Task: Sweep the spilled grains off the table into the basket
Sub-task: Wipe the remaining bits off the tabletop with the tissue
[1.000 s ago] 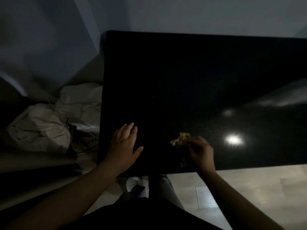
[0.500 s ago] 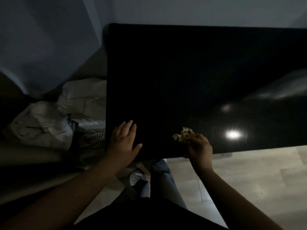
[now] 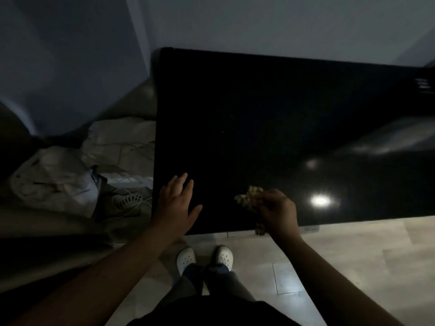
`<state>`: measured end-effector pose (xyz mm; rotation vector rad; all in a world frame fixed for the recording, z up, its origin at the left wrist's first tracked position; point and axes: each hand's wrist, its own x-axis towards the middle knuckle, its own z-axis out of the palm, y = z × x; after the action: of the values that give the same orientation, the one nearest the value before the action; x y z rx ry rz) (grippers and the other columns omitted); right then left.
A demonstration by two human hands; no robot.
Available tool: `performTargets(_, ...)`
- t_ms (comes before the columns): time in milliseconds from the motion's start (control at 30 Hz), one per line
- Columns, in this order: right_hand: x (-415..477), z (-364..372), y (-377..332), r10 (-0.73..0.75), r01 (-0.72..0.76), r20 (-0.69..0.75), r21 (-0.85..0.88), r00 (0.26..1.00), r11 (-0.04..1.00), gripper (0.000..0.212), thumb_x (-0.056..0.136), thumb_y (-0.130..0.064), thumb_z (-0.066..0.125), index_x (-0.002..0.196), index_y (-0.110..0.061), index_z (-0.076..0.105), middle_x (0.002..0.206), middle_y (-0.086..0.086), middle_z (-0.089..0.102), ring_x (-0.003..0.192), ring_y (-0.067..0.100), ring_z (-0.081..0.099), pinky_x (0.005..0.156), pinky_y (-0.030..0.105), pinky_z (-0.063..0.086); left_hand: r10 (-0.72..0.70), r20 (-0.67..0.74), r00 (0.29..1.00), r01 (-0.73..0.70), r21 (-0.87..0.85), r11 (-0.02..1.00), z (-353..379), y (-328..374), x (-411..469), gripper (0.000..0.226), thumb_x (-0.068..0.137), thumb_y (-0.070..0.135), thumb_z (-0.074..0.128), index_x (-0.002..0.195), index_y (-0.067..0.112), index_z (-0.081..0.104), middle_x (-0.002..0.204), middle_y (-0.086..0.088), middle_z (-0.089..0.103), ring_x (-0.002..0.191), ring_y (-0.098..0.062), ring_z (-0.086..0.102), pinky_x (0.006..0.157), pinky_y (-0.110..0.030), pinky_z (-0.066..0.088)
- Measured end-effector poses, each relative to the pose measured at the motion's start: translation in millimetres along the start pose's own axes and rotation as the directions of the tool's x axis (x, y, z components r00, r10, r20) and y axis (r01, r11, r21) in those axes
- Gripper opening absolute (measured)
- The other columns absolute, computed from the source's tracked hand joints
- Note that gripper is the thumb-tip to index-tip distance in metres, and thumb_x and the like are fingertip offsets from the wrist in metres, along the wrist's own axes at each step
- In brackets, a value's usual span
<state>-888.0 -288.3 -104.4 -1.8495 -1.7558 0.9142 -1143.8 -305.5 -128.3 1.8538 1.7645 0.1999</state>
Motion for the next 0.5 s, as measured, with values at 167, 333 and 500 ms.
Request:
performTargets(167, 78.3, -11.5, -25.1, -0.06, 0.065, -0.148, 0.028, 0.987, 0.997, 0.009, 0.083, -0.008, 0.072, 0.091, -0.01, 0.075, 0.086, -0.003, 0.062, 0.075, 0.004, 0.059, 0.064, 0.003, 0.04, -0.062, -0.069, 0.996, 0.062, -0.01, 0.998, -16.6, -2.5, 42.6, 0.068, 0.093, 0.046, 0.046, 0.147, 0.01, 0.028, 0.158, -0.008, 0.012, 0.145, -0.03, 0.007, 0.116, -0.049, 0.016)
performTargets(333, 151.1, -17.7, -39.8, -0.002, 0.025, -0.121, 0.188, 0.993, 0.982, 0.006, 0.087, -0.014, 0.069, 0.088, -0.019, 0.071, 0.09, -0.008, 0.061, 0.078, -0.002, 0.059, 0.064, 0.003, 0.043, -0.057, -0.095, 0.994, 0.046, -0.114, 0.992, -46.1, -9.5, 95.6, 0.07, 0.091, 0.046, 0.045, 0.147, 0.008, 0.028, 0.159, -0.007, 0.011, 0.146, -0.028, 0.005, 0.115, -0.05, 0.017)
performTargets(500, 230.5, -21.4, -51.8, -0.051, 0.07, -0.093, 0.217, 0.994, 0.974, 0.017, 0.091, -0.013, 0.063, 0.107, -0.012, 0.069, 0.099, -0.005, 0.06, 0.087, 0.003, 0.059, 0.077, 0.014, 0.049, -0.102, -0.167, 0.981, 0.086, -0.099, 0.991, -65.7, -23.0, 149.8, 0.069, 0.091, 0.048, 0.04, 0.147, 0.008, 0.03, 0.158, -0.006, 0.016, 0.145, -0.029, 0.01, 0.115, -0.047, 0.019)
